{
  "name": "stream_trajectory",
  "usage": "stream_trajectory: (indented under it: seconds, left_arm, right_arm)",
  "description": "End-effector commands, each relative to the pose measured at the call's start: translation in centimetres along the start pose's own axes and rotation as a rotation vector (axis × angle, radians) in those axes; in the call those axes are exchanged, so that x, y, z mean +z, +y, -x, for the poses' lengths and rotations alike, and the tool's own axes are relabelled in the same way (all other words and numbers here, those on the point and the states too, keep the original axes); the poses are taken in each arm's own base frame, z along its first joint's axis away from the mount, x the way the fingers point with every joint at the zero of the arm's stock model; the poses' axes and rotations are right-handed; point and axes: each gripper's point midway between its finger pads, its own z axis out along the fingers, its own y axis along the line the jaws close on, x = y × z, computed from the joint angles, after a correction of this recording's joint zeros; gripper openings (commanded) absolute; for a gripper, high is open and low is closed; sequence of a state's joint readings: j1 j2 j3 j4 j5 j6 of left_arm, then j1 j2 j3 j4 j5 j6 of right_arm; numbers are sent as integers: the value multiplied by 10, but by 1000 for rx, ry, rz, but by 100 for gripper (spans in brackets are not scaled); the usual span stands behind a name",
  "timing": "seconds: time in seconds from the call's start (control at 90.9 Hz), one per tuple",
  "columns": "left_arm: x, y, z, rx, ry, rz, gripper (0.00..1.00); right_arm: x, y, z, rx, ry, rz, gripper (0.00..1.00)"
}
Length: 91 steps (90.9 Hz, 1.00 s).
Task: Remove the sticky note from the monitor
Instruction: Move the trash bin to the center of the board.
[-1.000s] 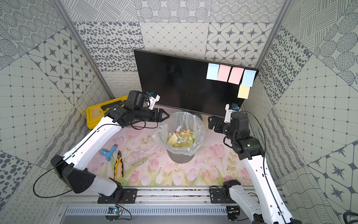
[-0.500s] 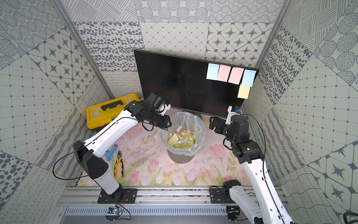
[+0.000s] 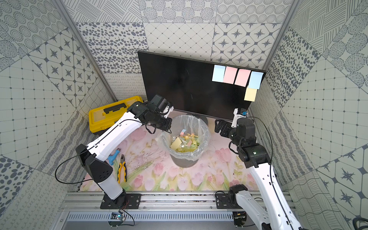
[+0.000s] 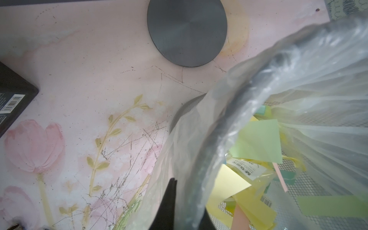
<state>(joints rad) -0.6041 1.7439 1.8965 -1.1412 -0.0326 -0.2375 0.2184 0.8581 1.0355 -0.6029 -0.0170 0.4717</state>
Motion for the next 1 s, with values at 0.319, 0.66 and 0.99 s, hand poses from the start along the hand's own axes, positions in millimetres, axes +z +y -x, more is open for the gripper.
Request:
stream_trajectory:
  seconds: [0.319, 0.66, 0.99]
  left_arm:
    - [-1, 79, 33, -134, -71, 66, 10]
    - [15, 87, 40, -162, -66, 48, 37]
    - [-25, 96, 43, -186, -150, 48, 84]
  right_arm:
    - [-2, 20, 17, 14, -62, 73, 97]
    - [-21, 32, 37, 109, -136, 135, 97]
    - [-36, 48, 69, 150, -190, 185, 97]
